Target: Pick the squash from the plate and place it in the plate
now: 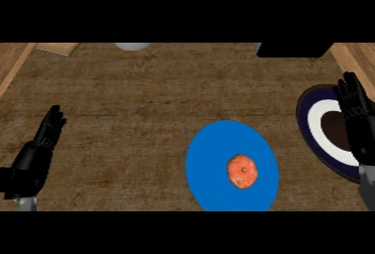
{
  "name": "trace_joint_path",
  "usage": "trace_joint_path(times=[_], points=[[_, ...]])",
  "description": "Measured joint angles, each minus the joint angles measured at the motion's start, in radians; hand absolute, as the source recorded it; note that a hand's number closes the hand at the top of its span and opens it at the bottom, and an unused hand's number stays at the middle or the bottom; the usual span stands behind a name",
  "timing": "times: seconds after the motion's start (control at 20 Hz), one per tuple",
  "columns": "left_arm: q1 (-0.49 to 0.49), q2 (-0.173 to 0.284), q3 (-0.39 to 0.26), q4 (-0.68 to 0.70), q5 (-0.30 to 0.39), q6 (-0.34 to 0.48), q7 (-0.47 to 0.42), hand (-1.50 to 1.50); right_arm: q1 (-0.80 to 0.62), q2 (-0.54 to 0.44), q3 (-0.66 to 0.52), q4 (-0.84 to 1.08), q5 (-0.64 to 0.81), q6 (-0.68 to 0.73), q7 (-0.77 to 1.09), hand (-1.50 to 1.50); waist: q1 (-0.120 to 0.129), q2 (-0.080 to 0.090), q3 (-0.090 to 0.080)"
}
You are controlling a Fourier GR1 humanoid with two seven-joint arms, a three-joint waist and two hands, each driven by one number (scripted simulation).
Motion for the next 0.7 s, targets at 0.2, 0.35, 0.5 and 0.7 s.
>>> trace_joint_path(times=[0.2, 0.35, 0.5, 0.7], points=[[-0.044, -0.013, 0.002, 0.025, 0.01, 0.0, 0.051, 0.0, 0.002, 0.0, 0.011, -0.031, -0.043, 0.112, -0.025, 1.5, 0.007, 0.011, 0.026], [-0.081, -0.013, 0.005, 0.053, 0.021, -0.005, 0.1, 0.0, -0.009, -0.039, 0.044, -0.03, -0.001, 0.199, -0.079, 1.5, 0.008, 0.015, 0.029], [-0.091, -0.037, -0.007, 0.074, 0.031, 0.0, 0.137, 0.0, 0.026, -0.03, 0.034, -0.003, 0.09, 0.116, -0.17, -1.5, -0.002, 0.016, 0.033], [-0.135, -0.057, -0.019, 0.095, 0.036, -0.002, 0.192, 0.0, 0.115, 0.09, 0.04, 0.105, 0.084, 0.145, -0.399, -1.5, 0.006, 0.019, 0.04]])
